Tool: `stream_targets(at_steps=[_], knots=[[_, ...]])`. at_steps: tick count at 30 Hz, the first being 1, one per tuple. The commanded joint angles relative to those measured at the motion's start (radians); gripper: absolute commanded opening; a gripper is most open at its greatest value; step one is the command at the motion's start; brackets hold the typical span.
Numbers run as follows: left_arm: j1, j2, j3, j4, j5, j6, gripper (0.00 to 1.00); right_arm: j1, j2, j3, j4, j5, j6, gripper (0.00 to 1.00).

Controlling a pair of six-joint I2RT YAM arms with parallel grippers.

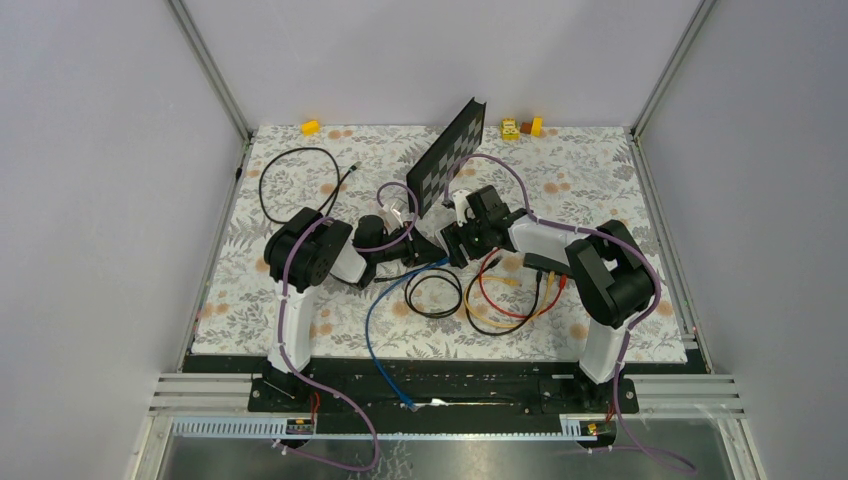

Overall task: Pull the plug from the switch port
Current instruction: Pull the connector from the switch port.

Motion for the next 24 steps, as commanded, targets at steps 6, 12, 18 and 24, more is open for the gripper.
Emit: stream_targets(at_steps=[6, 12, 18, 24], knots=[[0.004, -0.019, -0.002, -0.007, 0.002, 0.026, 0.00, 0.000, 0.003, -0.004, -0.009, 0.032, 0.031, 0.53], [0.003, -0.045, -0.013, 0.017, -0.005, 0.011, 0.00, 0.000, -0.029, -0.024, 0.013, 0.059, 0.080, 0.50], [0.003, -0.046, -0.029, 0.016, 0.002, 0.031, 0.00, 0.000, -0.040, -0.035, 0.032, 0.106, 0.016, 0.49], [0.005, -0.047, -0.031, 0.007, -0.003, 0.033, 0.00, 0.000, -0.025, -0.042, 0.043, 0.100, 0.005, 0.48]])
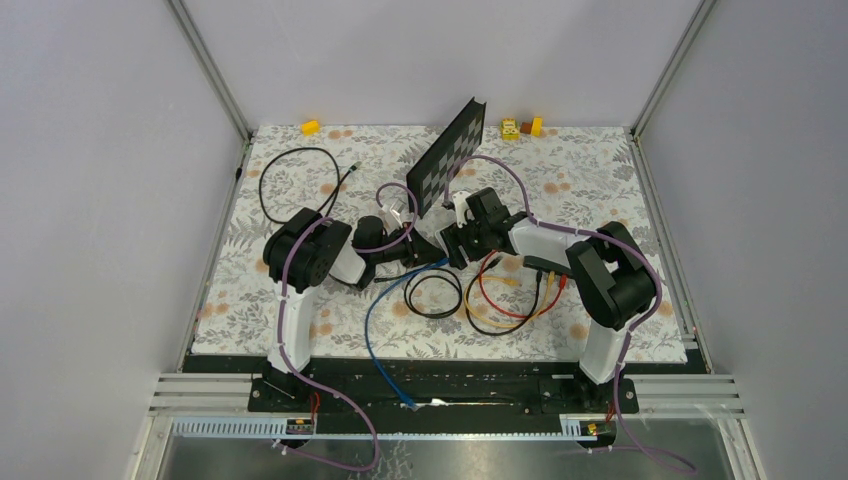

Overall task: Pull the plug from the switch port
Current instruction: Pull the connector from the switch port.

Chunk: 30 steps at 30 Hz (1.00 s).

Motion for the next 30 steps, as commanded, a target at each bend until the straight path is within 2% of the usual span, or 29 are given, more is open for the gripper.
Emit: stream_targets(at_steps=[1, 4, 9, 15, 19, 23, 26, 30], knots=[[0.001, -0.043, -0.018, -0.002, -0.005, 0.013, 0.00, -0.006, -0.009, -0.015, 0.008, 0.082, 0.022, 0.48], [0.001, -0.046, -0.019, -0.006, -0.021, -0.002, 0.00, -0.007, -0.004, 0.017, -0.040, 0.019, 0.070, 0.48], [0.001, -0.048, -0.021, -0.002, -0.014, -0.009, 0.00, -0.011, -0.009, 0.000, -0.014, 0.079, 0.020, 0.48], [0.006, -0.075, -0.014, -0.077, -0.011, 0.085, 0.00, -0.020, -0.016, -0.008, 0.006, 0.069, -0.046, 0.48], [0.013, -0.093, -0.013, -0.095, -0.019, 0.116, 0.00, -0.021, -0.015, -0.011, 0.006, 0.056, 0.001, 0.47], [0.016, -0.088, -0.018, -0.061, -0.020, 0.057, 0.00, -0.021, -0.015, -0.003, -0.011, 0.012, 0.076, 0.47], [0.014, -0.076, -0.024, -0.022, -0.016, -0.006, 0.00, -0.020, -0.016, -0.010, -0.006, 0.042, 0.071, 0.46], [0.014, -0.083, -0.024, -0.037, -0.016, 0.020, 0.00, -0.026, -0.019, -0.015, 0.007, 0.068, 0.014, 0.47]])
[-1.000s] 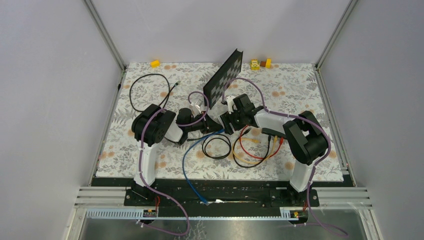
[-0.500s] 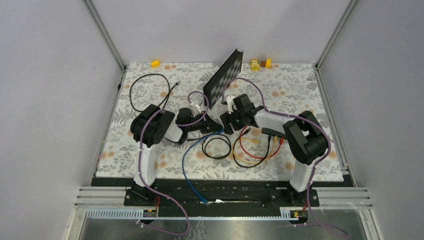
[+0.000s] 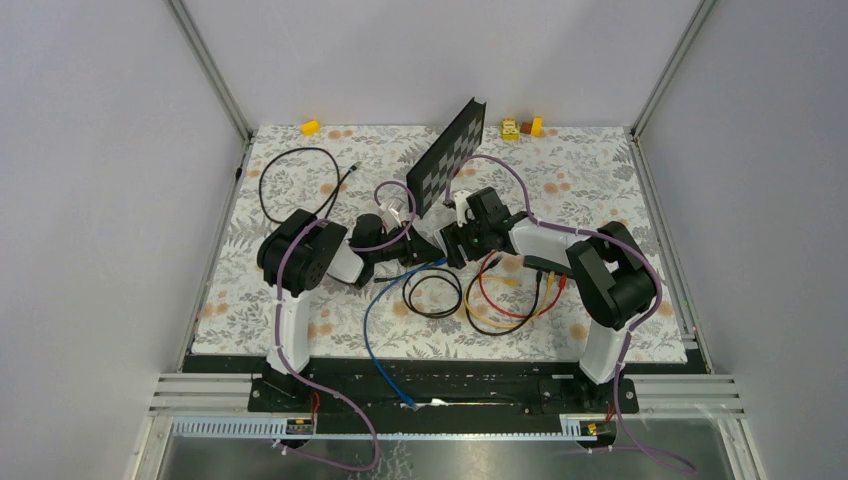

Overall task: Pull the plug from the switch port
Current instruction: Pull the connector from the switch port.

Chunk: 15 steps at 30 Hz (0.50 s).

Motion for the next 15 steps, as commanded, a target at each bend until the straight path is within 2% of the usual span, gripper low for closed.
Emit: stream_targets(at_steps=[1, 8, 15], knots=[[0.009, -0.034, -0.015, 0.026, 0.002, 0.000, 0.00, -0.023, -0.019, -0.014, 0.001, 0.092, -0.039, 0.47], [0.009, -0.072, -0.015, -0.043, -0.020, 0.118, 0.00, -0.023, -0.017, -0.007, 0.002, 0.066, -0.081, 0.47], [0.009, -0.075, -0.015, -0.011, -0.031, 0.089, 0.00, -0.024, -0.008, -0.005, -0.008, 0.032, 0.021, 0.45]])
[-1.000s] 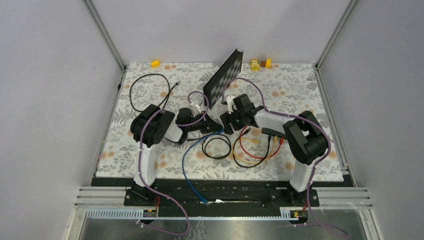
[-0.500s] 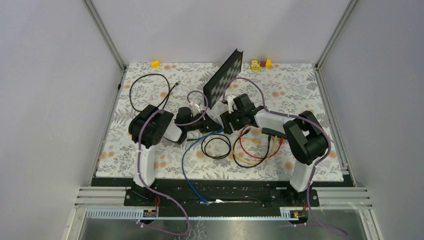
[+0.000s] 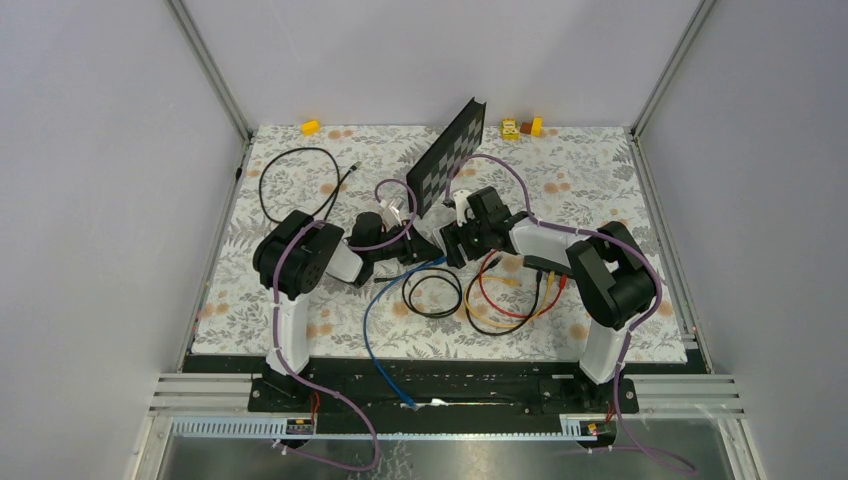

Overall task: Pull the plug from the switch port
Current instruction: Pull the connector from the switch port.

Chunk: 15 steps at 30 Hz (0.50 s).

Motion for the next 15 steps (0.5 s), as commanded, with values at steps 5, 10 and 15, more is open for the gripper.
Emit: stream_targets(at_steps=[5, 10, 15], knots=[[0.010, -0.036, -0.023, 0.050, -0.014, 0.000, 0.00, -0.030, -0.016, -0.014, 0.002, 0.083, -0.042, 0.46], [0.009, -0.032, -0.026, 0.049, -0.009, 0.002, 0.00, -0.036, -0.022, -0.009, 0.000, 0.067, -0.070, 0.46], [0.009, -0.024, -0.024, 0.051, -0.010, -0.012, 0.00, -0.036, 0.014, 0.011, -0.030, 0.029, -0.011, 0.45]])
